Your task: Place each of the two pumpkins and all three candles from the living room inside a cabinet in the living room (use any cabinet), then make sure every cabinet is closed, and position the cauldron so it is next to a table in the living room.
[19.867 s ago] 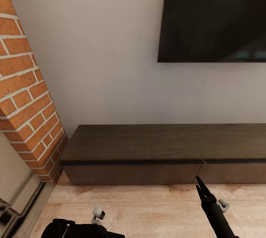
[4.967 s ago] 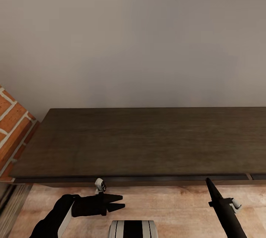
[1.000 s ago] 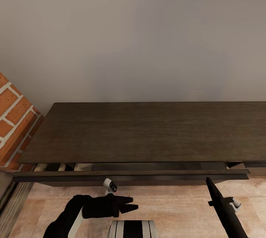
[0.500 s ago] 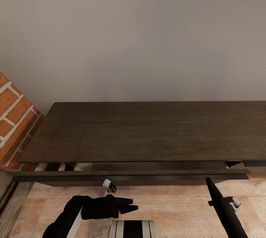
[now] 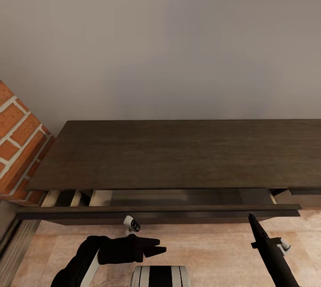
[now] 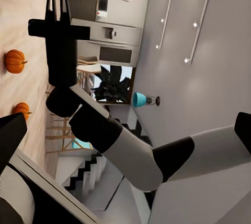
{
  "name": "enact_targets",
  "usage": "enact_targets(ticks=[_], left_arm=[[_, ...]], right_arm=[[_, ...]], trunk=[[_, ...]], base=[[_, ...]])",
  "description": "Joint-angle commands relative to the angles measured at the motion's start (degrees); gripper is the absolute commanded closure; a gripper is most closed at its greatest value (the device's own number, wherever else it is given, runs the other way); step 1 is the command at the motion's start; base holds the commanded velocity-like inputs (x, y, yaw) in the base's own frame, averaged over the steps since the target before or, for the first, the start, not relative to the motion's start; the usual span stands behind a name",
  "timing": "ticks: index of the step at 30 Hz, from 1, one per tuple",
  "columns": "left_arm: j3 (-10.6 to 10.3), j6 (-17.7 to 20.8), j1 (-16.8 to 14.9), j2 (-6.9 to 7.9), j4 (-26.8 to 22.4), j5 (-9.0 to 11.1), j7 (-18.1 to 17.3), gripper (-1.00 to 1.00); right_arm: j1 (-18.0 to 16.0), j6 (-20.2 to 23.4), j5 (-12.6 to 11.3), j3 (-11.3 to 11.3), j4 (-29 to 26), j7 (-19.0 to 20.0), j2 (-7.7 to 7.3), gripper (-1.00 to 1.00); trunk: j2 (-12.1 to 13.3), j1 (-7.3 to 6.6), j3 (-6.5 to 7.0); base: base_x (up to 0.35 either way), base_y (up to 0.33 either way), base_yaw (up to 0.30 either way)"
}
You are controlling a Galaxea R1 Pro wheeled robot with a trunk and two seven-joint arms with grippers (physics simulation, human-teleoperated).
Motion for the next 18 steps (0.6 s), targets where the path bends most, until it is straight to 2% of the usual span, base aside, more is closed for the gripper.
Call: enact_targets(ticks=[1,13,18], left_arm=[[-0.1,0.6,0.0,0.02,0.0,0.1,-0.2,-1.0],[0.0,0.7,0.0,0.1,-0.1,0.4,-0.2,-1.0],[0.0,0.7,1.9,0.11,-5.6,0.7,-0.2,-1.0]], right_arm=[[0.0,0.2,0.4,0.7,3.0,-0.1,0.0,1.0],[0.0,0.2,0.5,0.7,3.0,-0.1,0.0,1.0],[0.0,0.2,0.5,0.7,3.0,-0.1,0.0,1.0]], trunk=[[0.0,0.0,-0.04],[0.0,0.0,-0.04],[0.0,0.0,-0.04]], base=[[-0.009,0.0,0.0],[-0.038,0.0,0.0],[-0.025,0.0,0.0]])
